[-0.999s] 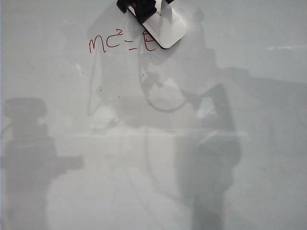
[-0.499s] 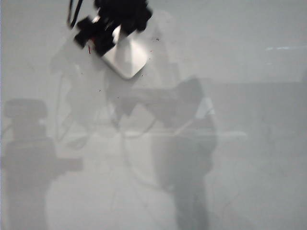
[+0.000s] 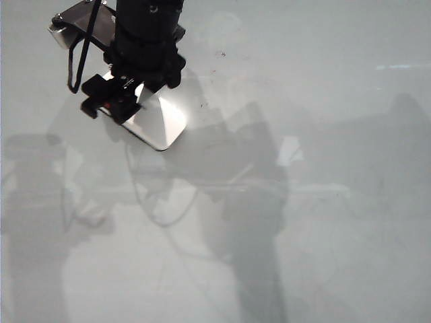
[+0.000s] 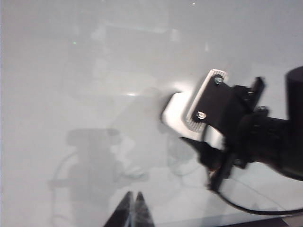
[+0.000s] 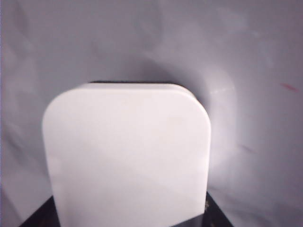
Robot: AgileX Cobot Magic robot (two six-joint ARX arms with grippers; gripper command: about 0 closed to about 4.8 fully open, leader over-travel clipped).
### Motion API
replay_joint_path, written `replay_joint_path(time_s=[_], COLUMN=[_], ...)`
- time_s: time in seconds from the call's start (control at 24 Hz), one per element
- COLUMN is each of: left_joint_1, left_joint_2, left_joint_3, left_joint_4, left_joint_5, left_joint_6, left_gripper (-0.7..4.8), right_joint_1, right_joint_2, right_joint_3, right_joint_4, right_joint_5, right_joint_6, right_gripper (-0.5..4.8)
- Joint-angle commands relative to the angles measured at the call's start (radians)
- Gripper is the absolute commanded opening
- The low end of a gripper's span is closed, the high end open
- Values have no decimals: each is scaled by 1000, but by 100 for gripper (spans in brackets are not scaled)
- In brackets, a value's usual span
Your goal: Grab the whiteboard eraser that is attached to the surface of the whiteboard and use it to clean the writing on the whiteboard.
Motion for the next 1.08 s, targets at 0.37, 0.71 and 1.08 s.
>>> replay_joint_path(time_s=[0.37, 0.71, 1.08], left_joint_1=[1, 1, 1], left_joint_2=[0, 1, 6], left_joint_3=[2, 2, 1], left_joint_4=[21, 46, 124], left_joint_5=[-26, -41, -102], left_joint_6=[25, 25, 25], left_gripper=[-5, -5, -5], right_joint_1=[-51, 36, 32], right_joint_2=[-167, -14, -405], right_joint_3=[16, 17, -130], right_joint_4=[-32, 0, -126], right_joint_5=[74, 67, 167], right_joint_6=[-49, -10, 217], right_gripper=[158, 158, 158])
